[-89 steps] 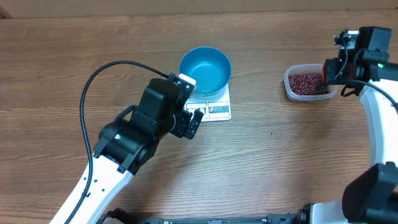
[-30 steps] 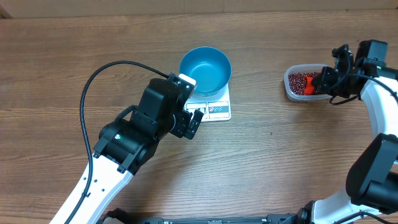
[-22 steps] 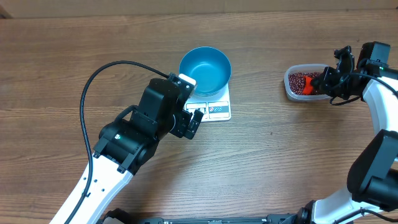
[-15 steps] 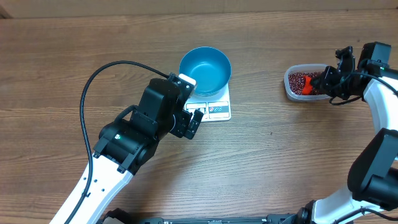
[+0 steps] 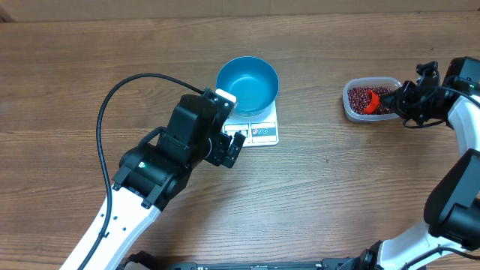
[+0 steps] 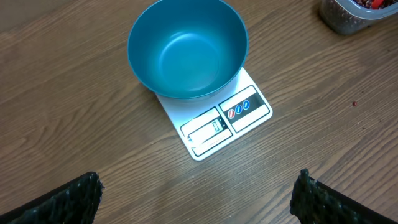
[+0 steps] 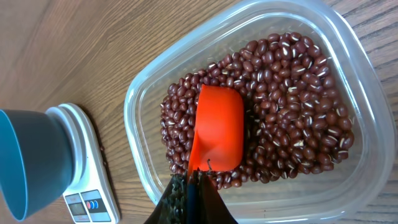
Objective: Scoop item into bowl and weigh 150g on scale
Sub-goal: 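Dip the red cup into the beans and scoop with the right gripper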
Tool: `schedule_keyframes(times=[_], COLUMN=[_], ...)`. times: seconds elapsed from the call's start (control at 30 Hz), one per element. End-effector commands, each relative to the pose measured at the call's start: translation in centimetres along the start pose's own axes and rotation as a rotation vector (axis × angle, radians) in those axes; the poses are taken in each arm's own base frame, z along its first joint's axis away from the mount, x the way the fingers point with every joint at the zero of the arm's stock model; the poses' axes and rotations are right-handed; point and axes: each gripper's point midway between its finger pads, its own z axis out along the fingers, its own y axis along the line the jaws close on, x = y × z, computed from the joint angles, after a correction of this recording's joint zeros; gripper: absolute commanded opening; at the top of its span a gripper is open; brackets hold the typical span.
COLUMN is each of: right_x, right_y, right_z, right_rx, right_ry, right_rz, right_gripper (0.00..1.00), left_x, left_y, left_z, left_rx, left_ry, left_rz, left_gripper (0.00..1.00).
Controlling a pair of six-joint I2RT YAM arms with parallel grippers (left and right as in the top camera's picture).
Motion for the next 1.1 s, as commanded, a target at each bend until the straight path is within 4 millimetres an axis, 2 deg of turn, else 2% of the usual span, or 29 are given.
schedule_keyframes(times=[0.0,0.23,0.37,0.67,0.87,1.07], right_x=[1.2,1.8,2.0,1.9,1.5,0.9], right_y=[-1.7,-3.2,-3.7,-3.6,-2.8,-3.7], right_z=[1.9,3.2,3.3,3.0,2.2,0.5], right_rx=[0.004,-0.061,-0.073,-0.102,-0.194,-0.256], right_ry=[0.053,0.097,0.105,0.103,0.088,0.054], right_rz=[0.057,0.131,0.153,0.168,0.188,0.222], right_gripper=[0.04,0.04,0.04,0.04,0.04,0.04], left_x=[0.0,0.0,0.0,0.0,0.0,0.0], left_y=[0.1,0.1,0.1,0.1,0.1,0.1], left_z=[0.1,0.1,0.1,0.1,0.1,0.1], left_rx=[-0.002,-0.002,-0.002,-0.002,-0.002,-0.002], left_ry=[0.003,0.003,0.003,0.003,0.003,0.003], left_rz=[-0.014,-0.014,-0.014,-0.014,-0.014,-0.014], left_gripper=[1.0,1.0,1.0,1.0,1.0,1.0])
